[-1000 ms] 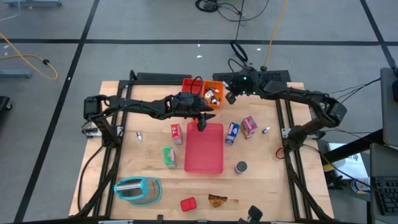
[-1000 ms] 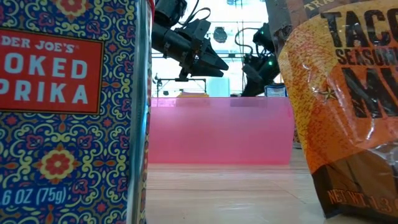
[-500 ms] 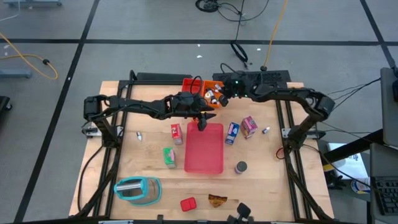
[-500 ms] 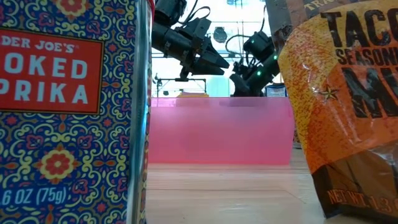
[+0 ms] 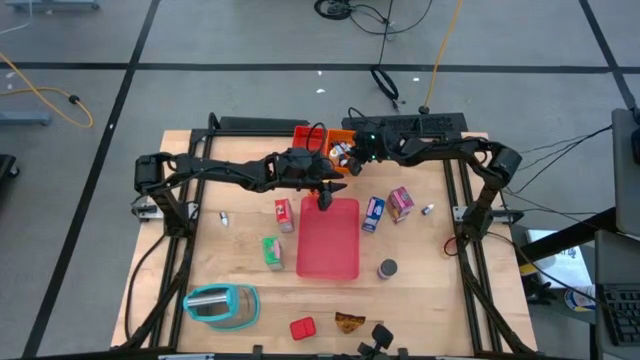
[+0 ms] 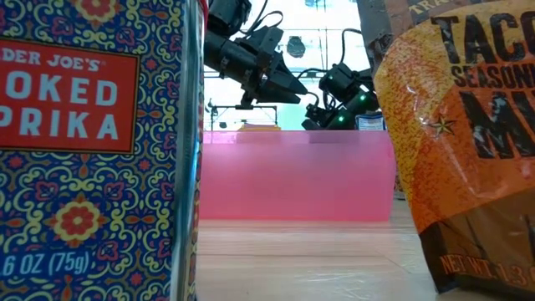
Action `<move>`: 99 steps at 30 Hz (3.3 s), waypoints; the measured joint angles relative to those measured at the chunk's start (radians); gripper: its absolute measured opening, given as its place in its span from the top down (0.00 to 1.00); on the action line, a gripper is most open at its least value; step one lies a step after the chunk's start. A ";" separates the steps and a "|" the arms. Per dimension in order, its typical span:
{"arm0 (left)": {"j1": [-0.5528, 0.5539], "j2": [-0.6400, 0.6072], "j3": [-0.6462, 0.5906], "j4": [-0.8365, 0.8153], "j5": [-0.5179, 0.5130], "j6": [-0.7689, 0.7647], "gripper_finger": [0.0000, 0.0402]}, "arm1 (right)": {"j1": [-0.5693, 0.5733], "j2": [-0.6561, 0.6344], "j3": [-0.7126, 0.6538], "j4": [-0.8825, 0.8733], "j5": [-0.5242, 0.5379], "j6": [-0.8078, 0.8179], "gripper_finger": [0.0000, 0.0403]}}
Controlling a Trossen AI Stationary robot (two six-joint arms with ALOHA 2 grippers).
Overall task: Pick & Place Kitchen Items
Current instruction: Put the top right small black food coloring bottle into the orange basket, then put the top small black food coloring bottle into the orange basket
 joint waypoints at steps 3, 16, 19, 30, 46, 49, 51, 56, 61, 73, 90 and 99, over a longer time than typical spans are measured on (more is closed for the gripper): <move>0.000 0.000 0.000 0.000 0.000 0.001 0.62 | 0.000 0.001 0.000 0.002 0.000 0.000 0.86; 0.002 -0.026 -0.002 -0.076 -0.055 0.005 0.62 | 0.000 0.000 0.000 0.015 0.003 -0.008 0.64; 0.002 -0.093 -0.001 -0.191 -0.127 0.008 0.62 | 0.000 -0.011 0.000 0.014 0.004 -0.009 0.62; 0.022 -0.348 -0.003 -0.840 -0.614 -0.096 0.62 | 0.004 -0.028 0.000 0.010 0.001 -0.009 0.61; 0.306 -0.360 -0.220 -0.810 -0.388 -0.064 0.62 | 0.092 -0.171 -0.007 0.016 0.001 -0.011 0.61; 0.335 -0.360 -0.273 -0.783 -0.381 -0.061 0.62 | 0.115 -0.213 -0.016 0.012 0.000 -0.012 0.61; 0.350 -0.360 -0.301 -0.758 -0.373 -0.050 0.62 | 0.130 -0.228 -0.016 0.019 0.001 -0.017 0.61; 0.378 -0.360 -0.370 -0.692 -0.300 -0.035 0.62 | 0.156 -0.244 -0.017 0.024 0.003 -0.026 0.61; 0.381 -0.360 -0.414 -0.634 -0.276 -0.020 0.62 | 0.168 -0.243 -0.017 0.022 0.004 -0.034 0.61; 0.381 -0.342 -0.482 -0.528 -0.225 -0.003 0.62 | 0.171 -0.243 -0.017 0.023 0.004 -0.031 0.61; 0.379 -0.229 -0.525 -0.422 -0.211 0.041 0.76 | 0.177 -0.243 -0.017 0.022 0.004 -0.031 0.61; 0.378 -0.229 -0.525 -0.417 -0.212 0.000 0.91 | 0.177 -0.243 -0.017 0.020 0.004 -0.027 0.61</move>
